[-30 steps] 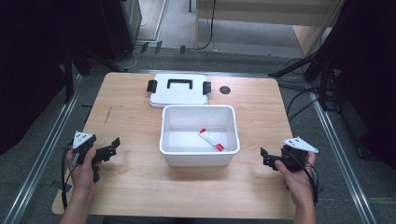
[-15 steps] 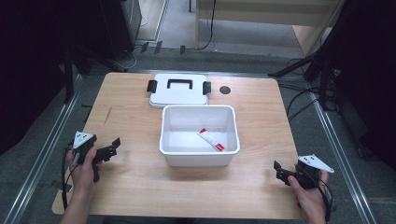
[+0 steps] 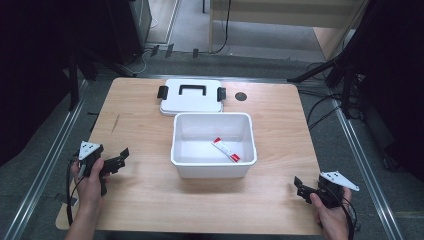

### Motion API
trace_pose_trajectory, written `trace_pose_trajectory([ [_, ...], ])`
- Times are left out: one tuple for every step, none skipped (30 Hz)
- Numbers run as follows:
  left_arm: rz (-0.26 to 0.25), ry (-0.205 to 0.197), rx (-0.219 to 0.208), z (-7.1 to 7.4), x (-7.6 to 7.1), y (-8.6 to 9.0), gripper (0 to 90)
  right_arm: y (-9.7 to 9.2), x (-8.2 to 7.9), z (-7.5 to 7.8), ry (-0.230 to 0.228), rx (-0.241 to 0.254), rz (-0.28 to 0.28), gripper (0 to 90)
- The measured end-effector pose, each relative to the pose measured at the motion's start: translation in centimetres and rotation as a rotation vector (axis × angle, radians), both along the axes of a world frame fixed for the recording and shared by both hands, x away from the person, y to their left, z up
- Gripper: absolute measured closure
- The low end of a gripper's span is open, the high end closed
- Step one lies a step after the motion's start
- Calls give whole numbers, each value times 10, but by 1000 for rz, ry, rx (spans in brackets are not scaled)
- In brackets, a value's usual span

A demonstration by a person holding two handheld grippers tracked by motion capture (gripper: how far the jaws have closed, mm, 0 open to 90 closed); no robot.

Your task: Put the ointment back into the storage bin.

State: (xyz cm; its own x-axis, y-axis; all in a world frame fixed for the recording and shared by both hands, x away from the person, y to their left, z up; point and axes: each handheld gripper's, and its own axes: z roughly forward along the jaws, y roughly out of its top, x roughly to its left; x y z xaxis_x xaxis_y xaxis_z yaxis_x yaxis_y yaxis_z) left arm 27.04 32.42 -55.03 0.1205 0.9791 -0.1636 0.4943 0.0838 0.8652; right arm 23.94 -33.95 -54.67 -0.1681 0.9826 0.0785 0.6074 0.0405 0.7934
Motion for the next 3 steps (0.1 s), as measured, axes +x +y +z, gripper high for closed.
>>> trace_pose_trajectory([
  [2, -4, 7, 0, 0, -1, 3, 0, 0, 0, 3, 0, -1, 80],
  [2, -4, 7, 0, 0, -1, 3, 0, 1, 0, 6, 1, -8, 80],
  [2, -5, 11, 0, 0, -1, 3, -1, 1, 0, 2, 2, -12, 80],
])
